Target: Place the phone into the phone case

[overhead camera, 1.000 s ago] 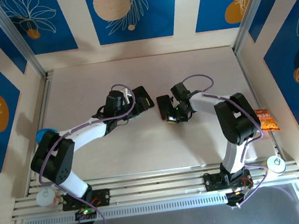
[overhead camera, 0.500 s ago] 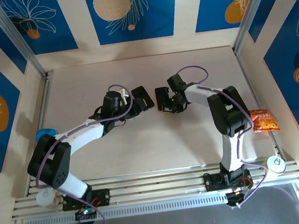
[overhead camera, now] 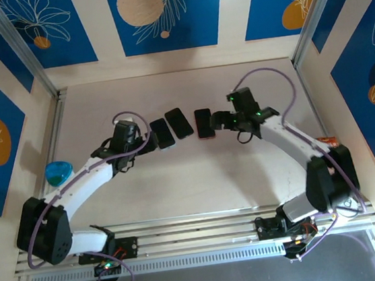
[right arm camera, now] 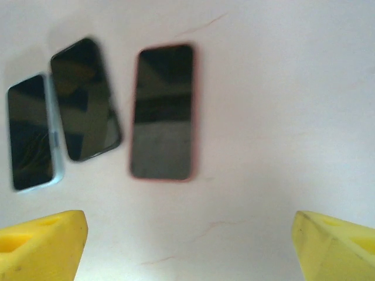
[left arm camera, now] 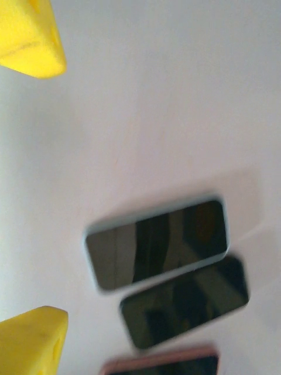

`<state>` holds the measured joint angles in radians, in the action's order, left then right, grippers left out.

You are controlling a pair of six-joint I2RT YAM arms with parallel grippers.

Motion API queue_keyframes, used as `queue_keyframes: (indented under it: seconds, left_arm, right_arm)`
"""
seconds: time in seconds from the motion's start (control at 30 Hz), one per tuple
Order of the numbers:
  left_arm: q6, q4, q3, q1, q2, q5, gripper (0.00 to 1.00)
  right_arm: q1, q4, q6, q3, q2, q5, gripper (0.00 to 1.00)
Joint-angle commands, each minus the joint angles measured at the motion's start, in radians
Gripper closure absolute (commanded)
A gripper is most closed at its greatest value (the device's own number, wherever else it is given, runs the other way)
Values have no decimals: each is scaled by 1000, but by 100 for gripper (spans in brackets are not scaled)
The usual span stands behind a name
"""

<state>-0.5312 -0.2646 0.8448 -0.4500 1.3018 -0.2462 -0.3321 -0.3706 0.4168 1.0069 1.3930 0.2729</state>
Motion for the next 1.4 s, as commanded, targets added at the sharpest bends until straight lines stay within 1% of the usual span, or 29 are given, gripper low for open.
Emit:
queue_keyframes:
  seconds: [0.0,0.07,0.17,0.27,0.33,0.4,0.5,0.53,0.57,0.63,0.73,0.8,0.83,0.87,0.9,0.93,0.97,1.0,1.03,1.1,1.13,1.2,1.27,1.37]
  left_arm:
    - [175,-8,-52,49,-76,-187,1]
    - [230,53,-94,89,-118,-191,1]
    - [318,159,-164,148,-180,-186,1]
    - [386,316,-258,194,-237,-165,1]
    - [407,382,-302,239,-242,-143,1]
    - [445,426,-325,277,-230,-114,0]
    - [461,514,-370,330,-191,-76,1]
    - [461,568,-392,346,-172,-64,1]
    - [462,639,-417,359,-146,-52,1]
    - [470,789,-458,380,-79,-24,1]
    - [498,949,-483,386,30,8,1]
    - [506,1027,-483,391,68,54,1]
    - [520,1089,-493,392,93,73,1]
    - [521,1102,-487,397,110,91,1]
    - [520,1107,-482,399,136,102,1]
    - [527,1158,-492,399,174,121,1]
    - [530,1235,-511,399,212,138,1]
    - [531,1288,-521,399,256,141,1]
    - [538,1358,-534,399,278,141,1]
    - [531,1288,-527,401,250,150,1]
    - [534,1305,-519,401,267,149,1]
    - [538,1219,-486,400,255,147,1]
    - [540,1250,-493,400,261,147,0]
    - [541,1239,-492,399,260,145,0]
  right_arm:
    - [58,91,-46,-149,-82,203,9]
    - [90,203,-85,-237,-139,243,9]
    - [145,319,-138,-321,-177,264,8]
    - [204,478,-195,-400,-166,227,8]
    - [225,608,-231,-451,-132,224,8]
    - [241,687,-237,-475,-93,223,8]
    - [247,827,-266,-514,-40,211,7]
    - [249,885,-277,-530,-20,203,5]
    - [251,924,-286,-532,-5,197,1]
    - [259,940,-288,-522,13,153,1]
    - [271,1045,-289,-541,66,65,1]
    - [268,1103,-302,-551,104,47,1]
    - [273,1074,-298,-547,90,37,1]
    - [282,1089,-300,-557,90,2,1]
    - [288,1123,-300,-573,98,-18,1]
    - [298,1153,-295,-593,107,-42,1]
    - [306,1231,-296,-613,137,-58,1]
    - [306,1265,-290,-618,146,-60,1]
    - [309,1181,-294,-599,124,-71,1]
    - [315,1219,-295,-606,136,-87,1]
    - [314,1181,-294,-597,125,-86,1]
    - [312,1202,-296,-602,130,-81,1]
    - [312,1206,-296,-604,131,-82,1]
    - [311,1198,-297,-604,128,-81,1]
